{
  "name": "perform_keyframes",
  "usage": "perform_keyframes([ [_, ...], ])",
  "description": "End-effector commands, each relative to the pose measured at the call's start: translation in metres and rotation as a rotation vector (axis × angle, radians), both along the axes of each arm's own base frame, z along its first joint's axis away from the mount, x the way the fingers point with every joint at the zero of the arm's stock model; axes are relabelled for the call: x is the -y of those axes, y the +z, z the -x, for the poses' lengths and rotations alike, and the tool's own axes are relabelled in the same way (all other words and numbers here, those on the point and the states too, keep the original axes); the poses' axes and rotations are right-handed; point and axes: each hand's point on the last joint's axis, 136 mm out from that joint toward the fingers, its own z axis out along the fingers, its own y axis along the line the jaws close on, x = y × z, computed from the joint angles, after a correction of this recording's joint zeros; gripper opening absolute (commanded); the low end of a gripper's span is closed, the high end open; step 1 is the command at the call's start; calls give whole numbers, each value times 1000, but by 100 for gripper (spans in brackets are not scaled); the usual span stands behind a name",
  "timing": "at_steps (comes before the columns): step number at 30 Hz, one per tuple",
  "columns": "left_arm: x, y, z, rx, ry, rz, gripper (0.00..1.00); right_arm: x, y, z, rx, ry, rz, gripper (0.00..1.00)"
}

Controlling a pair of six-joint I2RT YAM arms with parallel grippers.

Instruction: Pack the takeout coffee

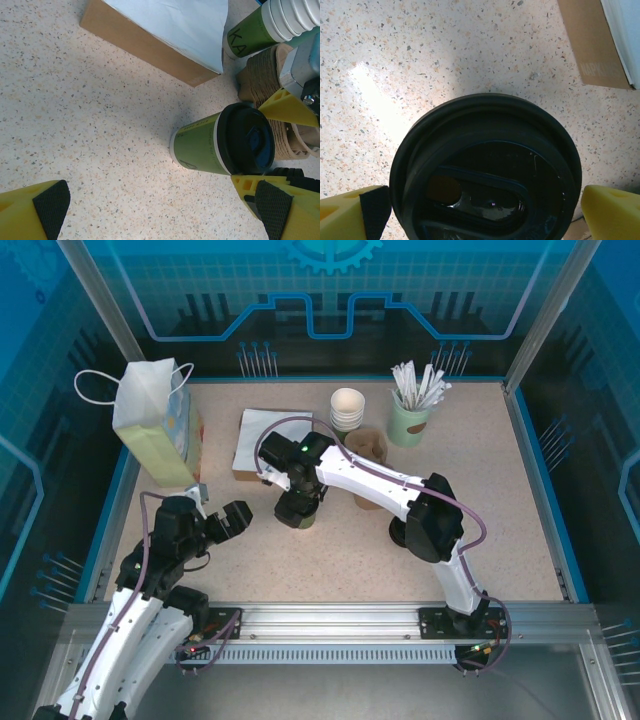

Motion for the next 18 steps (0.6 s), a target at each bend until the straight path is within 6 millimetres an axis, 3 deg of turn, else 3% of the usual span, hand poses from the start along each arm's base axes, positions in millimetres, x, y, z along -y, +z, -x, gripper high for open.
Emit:
perform_keyframes([
  [1,0,-2,-2,0,3,2,99,2,7,-2,2,0,-8,100],
  [18,0,-4,-2,-5,3,2,99,4,-3,0,-42,-1,-4,100],
])
